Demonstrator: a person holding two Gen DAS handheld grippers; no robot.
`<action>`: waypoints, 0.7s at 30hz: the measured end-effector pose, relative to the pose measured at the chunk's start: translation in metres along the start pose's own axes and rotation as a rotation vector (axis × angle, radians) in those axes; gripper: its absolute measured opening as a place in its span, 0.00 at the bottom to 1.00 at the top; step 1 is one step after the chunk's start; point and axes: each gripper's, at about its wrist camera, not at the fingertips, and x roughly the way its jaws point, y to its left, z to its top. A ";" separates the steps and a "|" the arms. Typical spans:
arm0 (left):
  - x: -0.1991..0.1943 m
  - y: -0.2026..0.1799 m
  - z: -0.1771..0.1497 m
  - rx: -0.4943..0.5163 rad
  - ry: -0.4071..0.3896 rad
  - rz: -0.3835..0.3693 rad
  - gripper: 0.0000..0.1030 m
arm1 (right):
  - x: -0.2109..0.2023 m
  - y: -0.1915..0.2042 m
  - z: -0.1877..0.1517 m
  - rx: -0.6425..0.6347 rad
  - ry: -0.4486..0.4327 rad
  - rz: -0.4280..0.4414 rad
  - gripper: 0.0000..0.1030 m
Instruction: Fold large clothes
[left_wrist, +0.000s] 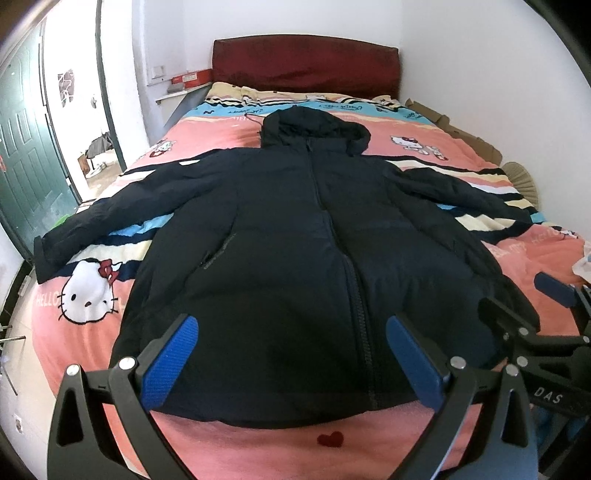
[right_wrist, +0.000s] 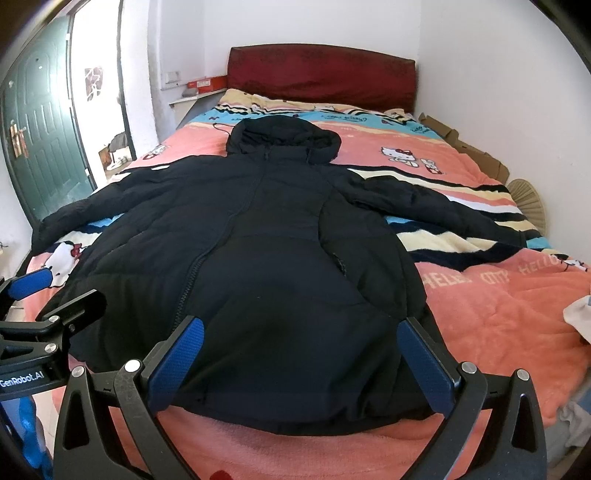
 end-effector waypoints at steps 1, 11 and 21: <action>0.000 0.001 0.000 0.003 -0.002 0.001 1.00 | 0.000 0.002 0.000 -0.001 0.000 -0.002 1.00; -0.002 0.003 0.001 0.009 -0.001 -0.022 1.00 | 0.005 0.001 -0.002 -0.001 0.008 -0.008 1.00; 0.000 0.001 0.001 0.022 0.020 -0.050 1.00 | 0.005 0.000 -0.003 0.000 0.005 -0.008 1.00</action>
